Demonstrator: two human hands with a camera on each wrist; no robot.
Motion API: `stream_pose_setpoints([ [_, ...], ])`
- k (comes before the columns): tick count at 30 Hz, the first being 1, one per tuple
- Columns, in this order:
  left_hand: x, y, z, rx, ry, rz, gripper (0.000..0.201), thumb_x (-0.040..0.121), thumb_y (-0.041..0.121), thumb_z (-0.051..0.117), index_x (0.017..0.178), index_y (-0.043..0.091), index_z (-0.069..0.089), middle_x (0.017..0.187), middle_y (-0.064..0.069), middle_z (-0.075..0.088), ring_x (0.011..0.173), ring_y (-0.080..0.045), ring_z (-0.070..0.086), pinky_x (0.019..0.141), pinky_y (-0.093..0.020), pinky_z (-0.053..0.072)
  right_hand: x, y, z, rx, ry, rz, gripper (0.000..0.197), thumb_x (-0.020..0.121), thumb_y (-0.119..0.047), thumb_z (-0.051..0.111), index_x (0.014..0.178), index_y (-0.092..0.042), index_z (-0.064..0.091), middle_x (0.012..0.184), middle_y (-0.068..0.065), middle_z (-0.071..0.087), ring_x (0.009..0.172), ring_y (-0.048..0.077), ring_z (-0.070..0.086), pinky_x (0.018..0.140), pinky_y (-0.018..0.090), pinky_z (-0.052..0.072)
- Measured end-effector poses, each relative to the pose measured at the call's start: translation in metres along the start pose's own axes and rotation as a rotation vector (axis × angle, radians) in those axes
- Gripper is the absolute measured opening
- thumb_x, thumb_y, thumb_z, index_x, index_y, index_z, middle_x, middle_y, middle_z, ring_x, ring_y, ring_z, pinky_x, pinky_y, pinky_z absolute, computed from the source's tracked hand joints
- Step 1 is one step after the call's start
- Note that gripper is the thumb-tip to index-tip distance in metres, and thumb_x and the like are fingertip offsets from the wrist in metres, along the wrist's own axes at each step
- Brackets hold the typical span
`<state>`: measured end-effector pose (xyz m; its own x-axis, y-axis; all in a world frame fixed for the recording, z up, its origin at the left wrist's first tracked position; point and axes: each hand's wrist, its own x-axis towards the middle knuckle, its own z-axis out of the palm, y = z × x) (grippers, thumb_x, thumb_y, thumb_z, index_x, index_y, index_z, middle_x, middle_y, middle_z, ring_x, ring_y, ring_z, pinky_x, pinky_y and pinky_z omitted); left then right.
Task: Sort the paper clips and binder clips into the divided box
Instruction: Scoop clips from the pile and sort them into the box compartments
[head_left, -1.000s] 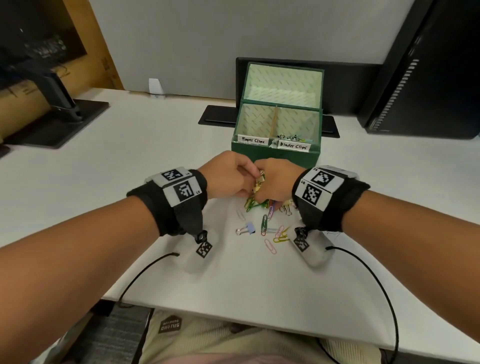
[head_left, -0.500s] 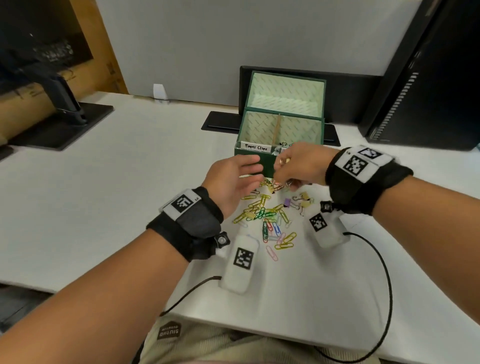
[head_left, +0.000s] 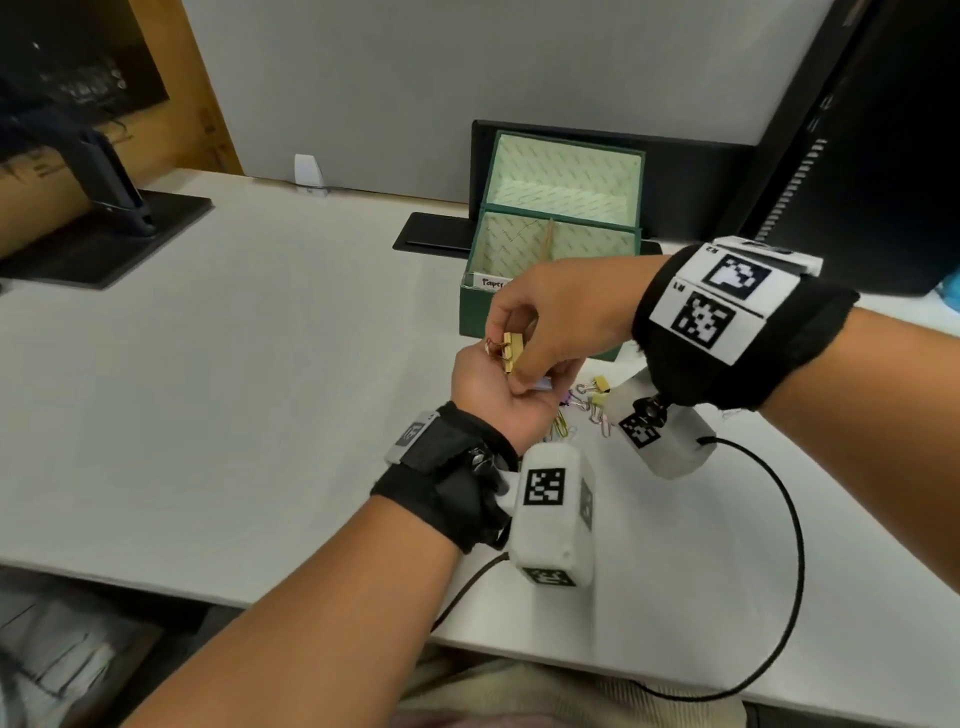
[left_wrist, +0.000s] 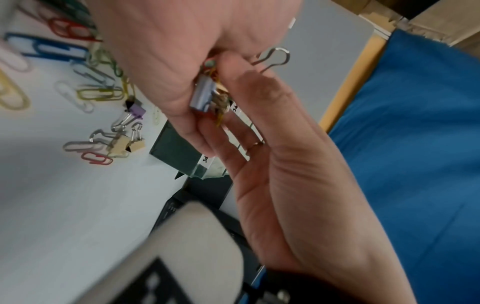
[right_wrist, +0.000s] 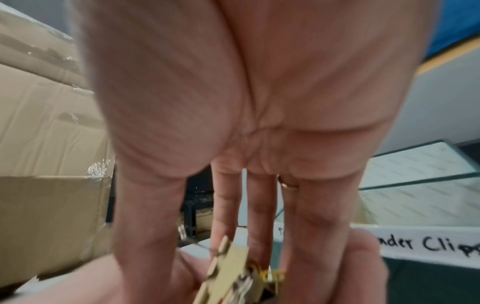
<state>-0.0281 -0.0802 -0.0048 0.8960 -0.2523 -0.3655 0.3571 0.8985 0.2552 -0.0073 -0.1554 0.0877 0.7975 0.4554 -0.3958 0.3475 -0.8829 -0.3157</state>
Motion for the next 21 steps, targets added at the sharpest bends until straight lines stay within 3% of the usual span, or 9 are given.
stream_pose_setpoints([
  [3, 0.003, 0.006, -0.003, -0.103, -0.03, 0.007, 0.044, 0.096, 0.015, 0.024, 0.118, -0.001, 0.058, 0.115, -0.025, 0.062, 0.102, -0.04, 0.06, 0.089, -0.053, 0.051, -0.009, 0.001, -0.01, -0.047, 0.068, -0.035, 0.052, 0.077, -0.051, 0.073, 0.125, -0.039, 0.058, 0.123, -0.017, 0.061, 0.105, 0.005, 0.061, 0.096, 0.027, 0.046],
  [5, 0.002, 0.013, -0.005, -0.17, -0.068, -0.01, 0.042, 0.096, 0.016, 0.028, 0.111, -0.007, 0.06, 0.101, -0.029, 0.066, 0.099, -0.043, 0.06, 0.092, -0.053, 0.049, -0.017, 0.002, -0.02, -0.019, 0.18, -0.047, 0.05, 0.079, -0.057, 0.068, 0.125, -0.04, 0.057, 0.124, -0.018, 0.059, 0.108, 0.005, 0.058, 0.092, 0.025, 0.043],
  [7, 0.004, 0.025, -0.008, -0.167, -0.071, -0.025, 0.044, 0.098, 0.019, 0.028, 0.107, -0.009, 0.06, 0.095, -0.032, 0.065, 0.093, -0.045, 0.06, 0.09, -0.054, 0.05, -0.024, 0.007, -0.023, -0.002, 0.26, -0.048, 0.04, 0.077, -0.058, 0.068, 0.112, -0.038, 0.062, 0.111, -0.019, 0.063, 0.1, 0.004, 0.059, 0.08, 0.023, 0.044],
  [8, 0.006, 0.031, -0.01, -0.146, -0.056, -0.022, 0.047, 0.099, 0.021, 0.027, 0.106, -0.011, 0.06, 0.097, -0.033, 0.064, 0.091, -0.045, 0.06, 0.085, -0.053, 0.052, -0.027, 0.009, -0.021, -0.026, 0.255, -0.033, 0.037, 0.076, -0.058, 0.069, 0.106, -0.037, 0.063, 0.106, -0.018, 0.063, 0.097, 0.004, 0.058, 0.077, 0.024, 0.044],
  [10, 0.008, 0.046, -0.015, -0.125, -0.038, 0.007, 0.052, 0.1, 0.024, 0.026, 0.102, -0.015, 0.06, 0.099, -0.032, 0.063, 0.089, -0.044, 0.06, 0.084, -0.052, 0.052, -0.028, 0.018, -0.008, -0.134, 0.155, 0.038, 0.046, 0.072, -0.062, 0.07, 0.109, -0.036, 0.058, 0.112, -0.015, 0.06, 0.098, 0.008, 0.056, 0.084, 0.03, 0.047],
  [13, 0.011, 0.067, -0.025, -0.142, -0.026, 0.046, 0.05, 0.099, 0.022, 0.027, 0.101, -0.016, 0.06, 0.094, -0.032, 0.065, 0.09, -0.044, 0.061, 0.09, -0.051, 0.049, -0.029, 0.037, 0.023, -0.273, -0.06, 0.17, 0.09, 0.059, -0.071, 0.074, 0.135, -0.039, 0.038, 0.133, -0.009, 0.053, 0.112, 0.017, 0.052, 0.1, 0.039, 0.044],
  [16, 0.013, 0.081, -0.035, -0.125, -0.019, 0.052, 0.047, 0.098, 0.02, 0.029, 0.105, -0.014, 0.061, 0.096, -0.031, 0.066, 0.09, -0.042, 0.062, 0.093, -0.048, 0.049, -0.029, 0.053, 0.045, -0.315, -0.167, 0.298, 0.12, 0.048, -0.077, 0.076, 0.146, -0.038, 0.019, 0.139, -0.003, 0.049, 0.119, 0.022, 0.052, 0.103, 0.039, 0.043],
  [18, 0.016, 0.086, -0.041, -0.117, -0.02, 0.058, 0.046, 0.098, 0.019, 0.03, 0.105, -0.013, 0.062, 0.095, -0.03, 0.067, 0.09, -0.041, 0.063, 0.092, -0.046, 0.05, -0.026, 0.058, 0.055, -0.322, -0.174, 0.318, 0.115, 0.048, -0.078, 0.076, 0.142, -0.041, 0.018, 0.131, 0.001, 0.045, 0.111, 0.024, 0.055, 0.098, 0.039, 0.045],
  [21, 0.019, 0.088, -0.044, -0.122, -0.023, 0.048, 0.046, 0.1, 0.021, 0.032, 0.105, -0.013, 0.062, 0.097, -0.029, 0.066, 0.09, -0.041, 0.062, 0.082, -0.054, 0.052, -0.013, 0.056, 0.067, -0.199, -0.063, 0.208, 0.098, 0.059, -0.069, 0.077, 0.138, -0.042, 0.024, 0.118, -0.001, 0.039, 0.1, 0.02, 0.052, 0.093, 0.039, 0.047],
])
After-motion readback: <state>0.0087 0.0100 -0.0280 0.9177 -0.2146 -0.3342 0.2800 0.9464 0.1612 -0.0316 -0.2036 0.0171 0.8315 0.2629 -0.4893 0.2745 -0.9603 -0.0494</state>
